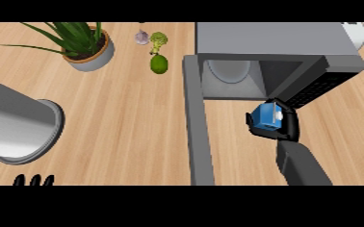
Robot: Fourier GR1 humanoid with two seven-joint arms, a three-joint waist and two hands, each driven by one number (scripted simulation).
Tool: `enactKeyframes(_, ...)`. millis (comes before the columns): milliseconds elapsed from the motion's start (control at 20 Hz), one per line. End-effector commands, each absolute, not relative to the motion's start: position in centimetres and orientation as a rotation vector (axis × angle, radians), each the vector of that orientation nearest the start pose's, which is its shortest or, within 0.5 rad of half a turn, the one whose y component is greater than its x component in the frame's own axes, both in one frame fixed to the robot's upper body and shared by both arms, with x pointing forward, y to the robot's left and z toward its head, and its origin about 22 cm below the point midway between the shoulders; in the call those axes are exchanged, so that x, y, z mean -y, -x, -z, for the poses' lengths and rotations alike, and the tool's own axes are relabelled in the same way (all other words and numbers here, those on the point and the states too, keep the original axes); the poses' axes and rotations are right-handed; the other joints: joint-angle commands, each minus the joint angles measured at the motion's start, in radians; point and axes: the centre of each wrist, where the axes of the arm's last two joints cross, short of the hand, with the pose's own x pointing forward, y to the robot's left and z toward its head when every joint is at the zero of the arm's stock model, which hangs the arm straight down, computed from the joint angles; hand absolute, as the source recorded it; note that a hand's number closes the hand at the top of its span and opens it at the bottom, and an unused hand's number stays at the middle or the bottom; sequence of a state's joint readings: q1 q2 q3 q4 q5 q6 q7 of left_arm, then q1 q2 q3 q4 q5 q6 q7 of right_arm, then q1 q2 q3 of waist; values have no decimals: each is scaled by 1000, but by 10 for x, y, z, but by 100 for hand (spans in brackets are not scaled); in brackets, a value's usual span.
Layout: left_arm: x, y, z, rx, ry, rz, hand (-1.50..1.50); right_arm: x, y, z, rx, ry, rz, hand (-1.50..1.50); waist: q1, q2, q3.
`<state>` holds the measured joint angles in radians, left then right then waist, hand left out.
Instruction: Pick up the milk, place it into the microwave and close the microwave
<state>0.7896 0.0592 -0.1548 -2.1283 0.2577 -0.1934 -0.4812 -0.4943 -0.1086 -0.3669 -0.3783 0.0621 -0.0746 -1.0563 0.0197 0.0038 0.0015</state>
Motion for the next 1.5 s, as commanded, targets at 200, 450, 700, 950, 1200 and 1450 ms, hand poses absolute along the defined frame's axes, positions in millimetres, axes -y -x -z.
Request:
enactKeyframes(200,-248,-61,-30,1914,167,-225,-150,249,-313,105,1981,240,14,150,-20,-8,-2)
enactKeyframes(450,-251,-53,-15,1884,180,-220,-150,255,-268,109,2001,219,17,150,-36,-14,-4)
enactKeyframes(700,-229,-51,-34,1914,164,-222,-150,275,-241,79,1942,246,-45,150,-36,-14,-4)
enactKeyframes(950,-239,-43,-25,1894,164,-253,-150,244,-203,61,1984,89,-10,150,-28,-11,-3)
enactKeyframes(1200,-244,-59,-28,1910,145,-249,-150,225,-210,25,1975,-110,114,150,-26,-7,-2)
enactKeyframes(1450,-257,-47,-29,1898,149,-250,-150,217,-237,17,1990,-26,92,150,-13,-5,-2)
